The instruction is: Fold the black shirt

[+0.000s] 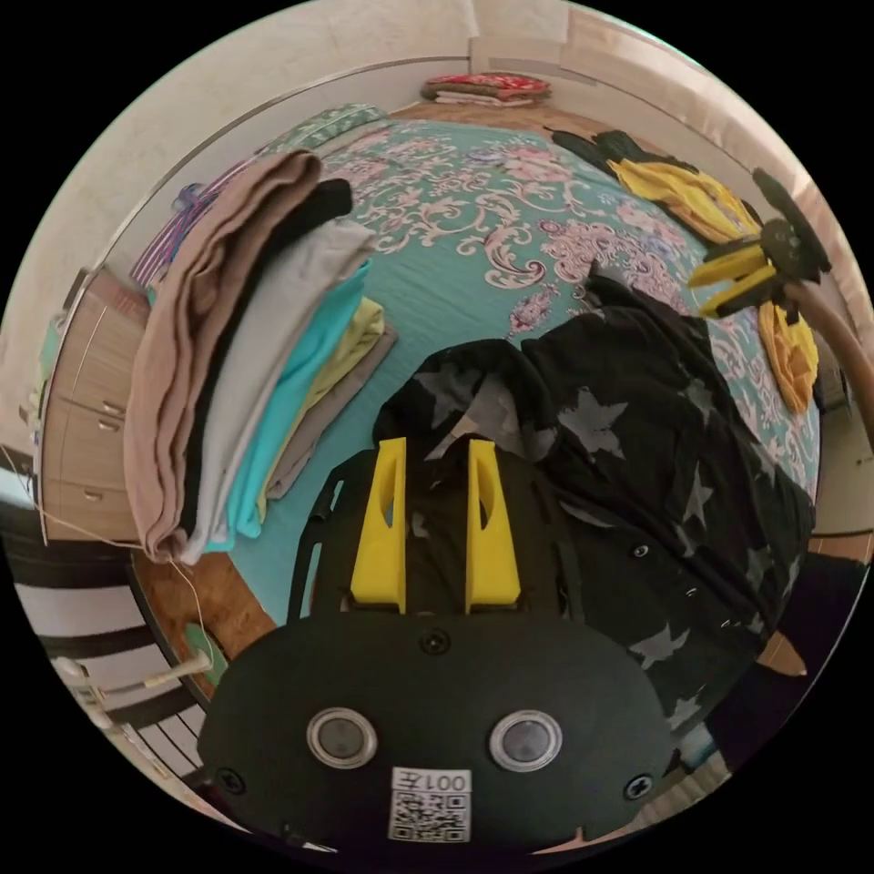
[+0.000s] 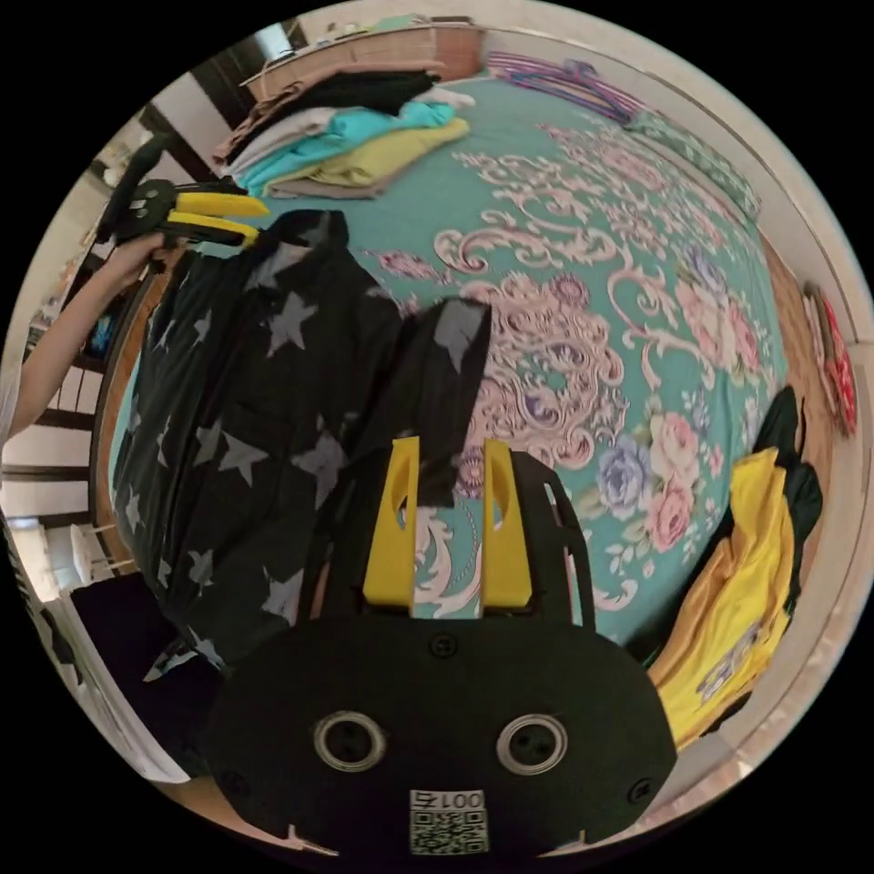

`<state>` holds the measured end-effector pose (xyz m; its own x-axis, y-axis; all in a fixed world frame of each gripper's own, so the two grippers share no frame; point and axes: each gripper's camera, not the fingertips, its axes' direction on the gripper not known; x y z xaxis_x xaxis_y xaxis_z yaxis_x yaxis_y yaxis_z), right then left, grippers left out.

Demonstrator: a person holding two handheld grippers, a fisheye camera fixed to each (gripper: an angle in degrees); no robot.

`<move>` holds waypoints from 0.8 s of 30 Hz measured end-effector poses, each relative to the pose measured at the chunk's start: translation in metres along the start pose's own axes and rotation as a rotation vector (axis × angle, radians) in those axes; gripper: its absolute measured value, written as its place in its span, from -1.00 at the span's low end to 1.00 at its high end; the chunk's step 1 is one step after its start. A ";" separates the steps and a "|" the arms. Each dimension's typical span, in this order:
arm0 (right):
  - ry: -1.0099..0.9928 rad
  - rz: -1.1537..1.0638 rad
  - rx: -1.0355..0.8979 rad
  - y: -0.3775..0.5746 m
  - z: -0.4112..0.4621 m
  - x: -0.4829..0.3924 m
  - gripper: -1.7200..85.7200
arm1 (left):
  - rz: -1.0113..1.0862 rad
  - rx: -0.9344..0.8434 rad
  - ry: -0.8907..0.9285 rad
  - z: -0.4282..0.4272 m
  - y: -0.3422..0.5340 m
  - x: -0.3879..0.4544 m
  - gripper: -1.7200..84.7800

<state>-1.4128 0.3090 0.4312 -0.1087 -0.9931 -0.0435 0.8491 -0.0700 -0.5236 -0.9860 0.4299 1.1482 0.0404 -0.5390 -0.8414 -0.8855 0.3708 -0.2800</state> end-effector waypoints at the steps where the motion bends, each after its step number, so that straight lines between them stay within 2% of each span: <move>1: -0.059 0.037 0.001 0.011 0.008 0.011 -0.73 | -0.032 0.008 -0.006 -0.003 0.004 0.000 -0.77; 5: -0.301 0.148 0.061 0.031 0.037 0.040 -0.75 | -0.034 0.056 -0.022 -0.012 0.005 0.016 -0.80; 8: -0.218 0.155 0.071 0.045 0.040 0.042 -0.87 | 0.006 0.045 -0.099 -0.010 -0.005 0.032 -0.79; 15: -0.137 0.228 0.157 0.106 0.016 0.063 -0.93 | 0.033 -0.011 -0.122 0.011 -0.033 0.050 -0.76; 22: -0.283 0.260 0.119 0.148 0.046 0.096 -0.92 | -0.016 -0.188 -0.223 0.053 -0.031 0.037 -0.77; 24: -0.279 0.232 0.115 0.151 0.047 0.097 -0.90 | -0.013 -0.182 -0.208 0.058 -0.023 0.026 -0.75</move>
<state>-1.2706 0.1973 0.3881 0.2243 -0.9702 0.0919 0.8889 0.1651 -0.4272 -0.9376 0.4508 1.1059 0.1298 -0.3690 -0.9203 -0.9522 0.2124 -0.2195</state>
